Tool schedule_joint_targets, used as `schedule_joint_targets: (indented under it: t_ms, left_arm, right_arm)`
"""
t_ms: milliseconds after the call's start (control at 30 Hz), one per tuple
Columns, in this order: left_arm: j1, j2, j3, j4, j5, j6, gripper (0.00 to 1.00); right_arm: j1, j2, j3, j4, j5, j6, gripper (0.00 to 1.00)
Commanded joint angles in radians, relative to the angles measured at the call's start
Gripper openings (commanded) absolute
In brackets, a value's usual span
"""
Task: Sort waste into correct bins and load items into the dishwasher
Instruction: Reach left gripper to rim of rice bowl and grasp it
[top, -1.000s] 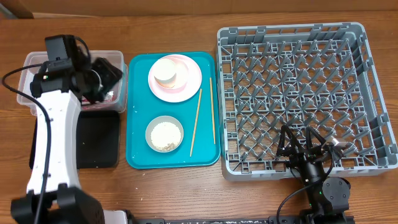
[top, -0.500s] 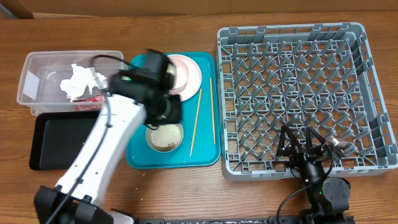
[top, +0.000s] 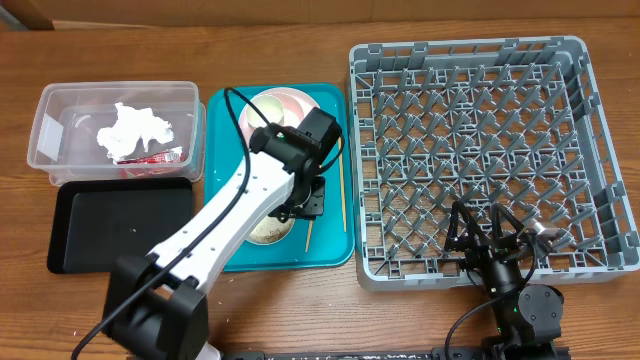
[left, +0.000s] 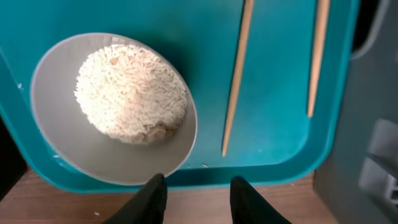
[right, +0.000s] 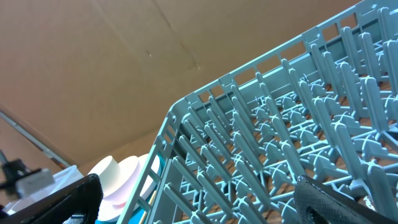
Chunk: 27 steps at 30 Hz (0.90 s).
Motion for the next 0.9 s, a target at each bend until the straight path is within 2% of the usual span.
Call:
schedule_joint_targets:
  t_ms: [0,267,567,800,867]
  left_arm:
    - [0.000,0.042,-0.040,0.035,-0.026,-0.019,0.36]
    - [0.000,0.127,-0.086,0.098,0.003,-0.018,0.32]
    - [0.000,0.160,-0.106,0.119,-0.002,-0.018,0.15]
    - [0.000,0.160,-0.106,0.115,-0.002,-0.017,0.04]
    - [0.000,0.160,-0.106,0.116,-0.002,-0.018,0.04]
  right_arm:
    - [-0.004,-0.010,-0.010,0.006,0.004,-0.002,1.00]
    - [-0.004,-0.010,-0.010,0.006,0.004,-0.002,1.00]
    - [-0.004,-0.010,-0.010,0.006,0.004,-0.002,1.00]
    - [-0.004,-0.010,-0.010,0.006,0.004,-0.002,1.00]
    - [-0.003,-0.010,-0.010,0.006,0.004,-0.002,1.00]
